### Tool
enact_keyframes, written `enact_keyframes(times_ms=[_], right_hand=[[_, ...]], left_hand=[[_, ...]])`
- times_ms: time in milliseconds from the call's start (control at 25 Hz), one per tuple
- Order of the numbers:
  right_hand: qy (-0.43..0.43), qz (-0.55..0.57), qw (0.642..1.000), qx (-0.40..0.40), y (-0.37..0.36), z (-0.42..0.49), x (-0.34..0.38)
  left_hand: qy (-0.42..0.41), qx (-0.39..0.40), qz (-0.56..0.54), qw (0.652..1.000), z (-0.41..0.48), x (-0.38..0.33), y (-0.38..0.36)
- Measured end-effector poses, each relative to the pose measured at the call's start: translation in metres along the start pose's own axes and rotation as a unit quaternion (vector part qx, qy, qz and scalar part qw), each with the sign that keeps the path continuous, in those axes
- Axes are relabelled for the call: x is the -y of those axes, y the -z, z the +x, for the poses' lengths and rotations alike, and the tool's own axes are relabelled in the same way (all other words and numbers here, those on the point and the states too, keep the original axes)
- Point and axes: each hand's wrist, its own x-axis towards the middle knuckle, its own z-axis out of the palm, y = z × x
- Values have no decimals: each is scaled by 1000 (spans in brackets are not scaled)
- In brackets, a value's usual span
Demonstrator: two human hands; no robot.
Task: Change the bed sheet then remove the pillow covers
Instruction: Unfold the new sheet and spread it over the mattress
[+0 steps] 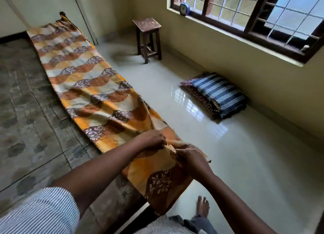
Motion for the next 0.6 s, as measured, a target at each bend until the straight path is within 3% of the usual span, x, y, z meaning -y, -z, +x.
enact_keyframes(times_ms=[80, 160, 320, 520, 600], right_hand=[[-8, 4, 1000, -11, -7, -17, 28], [3, -13, 1000, -28, -13, -35, 54], [34, -44, 997, -54, -33, -65, 99], [98, -29, 992, -67, -84, -109, 155], [115, -9, 992, -59, -104, -127, 185]], left_hand=[[63, 12, -54, 997, -26, 22, -18], [98, 7, -19, 995, -58, 42, -37], [194, -72, -19, 978, -125, 72, -90], [248, -163, -34, 954, -235, 77, -145], [255, -155, -19, 954, -283, 85, -171]])
